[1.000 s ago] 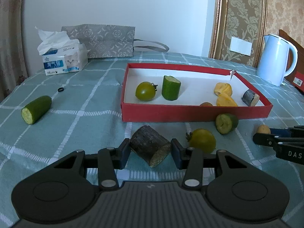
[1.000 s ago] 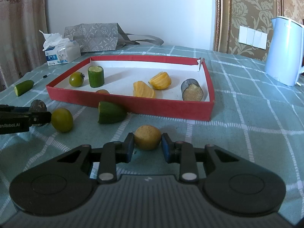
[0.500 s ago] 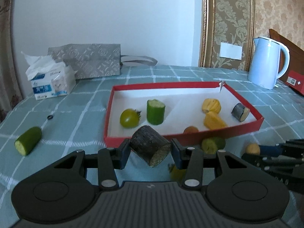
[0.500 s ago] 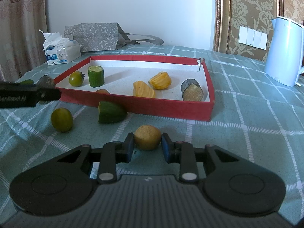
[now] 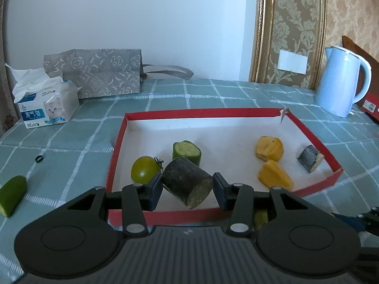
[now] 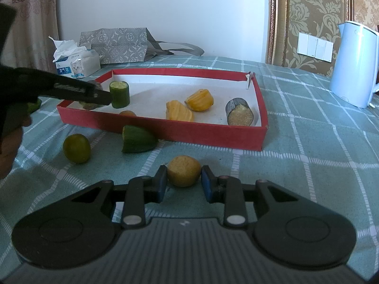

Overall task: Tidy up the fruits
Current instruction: 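Carry the eggplant chunk into the red tray and open the left tool, then withdraw the left tool from the tray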

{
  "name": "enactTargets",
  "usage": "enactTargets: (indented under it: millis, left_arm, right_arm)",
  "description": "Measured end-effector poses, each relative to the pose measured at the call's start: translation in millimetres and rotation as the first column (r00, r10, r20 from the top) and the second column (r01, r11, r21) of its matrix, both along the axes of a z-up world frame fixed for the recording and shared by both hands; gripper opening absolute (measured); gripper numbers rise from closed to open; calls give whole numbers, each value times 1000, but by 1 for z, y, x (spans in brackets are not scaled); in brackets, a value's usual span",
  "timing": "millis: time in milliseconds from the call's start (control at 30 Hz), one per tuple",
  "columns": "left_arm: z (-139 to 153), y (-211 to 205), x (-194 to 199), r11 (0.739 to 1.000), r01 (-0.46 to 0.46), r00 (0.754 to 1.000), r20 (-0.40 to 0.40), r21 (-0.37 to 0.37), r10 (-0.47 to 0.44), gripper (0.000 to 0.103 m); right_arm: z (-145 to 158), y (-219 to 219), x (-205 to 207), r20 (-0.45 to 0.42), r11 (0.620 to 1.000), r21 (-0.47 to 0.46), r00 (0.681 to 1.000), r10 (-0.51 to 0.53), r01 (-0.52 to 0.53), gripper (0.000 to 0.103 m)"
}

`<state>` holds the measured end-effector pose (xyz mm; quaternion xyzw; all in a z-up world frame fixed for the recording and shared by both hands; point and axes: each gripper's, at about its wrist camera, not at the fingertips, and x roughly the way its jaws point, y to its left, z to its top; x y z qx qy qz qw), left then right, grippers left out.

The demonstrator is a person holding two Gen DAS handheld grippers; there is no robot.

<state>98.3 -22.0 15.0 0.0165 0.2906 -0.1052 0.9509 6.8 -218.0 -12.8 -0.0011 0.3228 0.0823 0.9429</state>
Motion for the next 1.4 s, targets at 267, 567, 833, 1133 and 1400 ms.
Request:
enactTargets:
  millis: [267, 567, 833, 1133, 1400]
  left_arm:
    - [-8, -6, 23, 1000, -5, 1000, -18, 29, 5, 45]
    - [-17, -16, 43, 997, -35, 999, -25, 76, 37, 46]
    - [-7, 8, 18, 998, -62, 998, 6, -18, 62, 54]
    - [-5, 37, -40, 990, -136, 986, 91, -44, 139, 67]
    - [-13, 56, -56, 982, -158, 986, 40, -102, 163, 68]
  right_arm:
    - [-1, -1, 1, -2, 1000, -5, 1000, 2, -2, 29]
    - [-1, 1, 2, -2, 1000, -9, 1000, 3, -3, 29]
    - [0, 1, 2, -2, 1000, -6, 1000, 2, -2, 29]
    - [0, 0, 2, -2, 1000, -4, 1000, 2, -2, 29]
    - [0, -2, 1, 2, 1000, 7, 1000, -12, 12, 29]
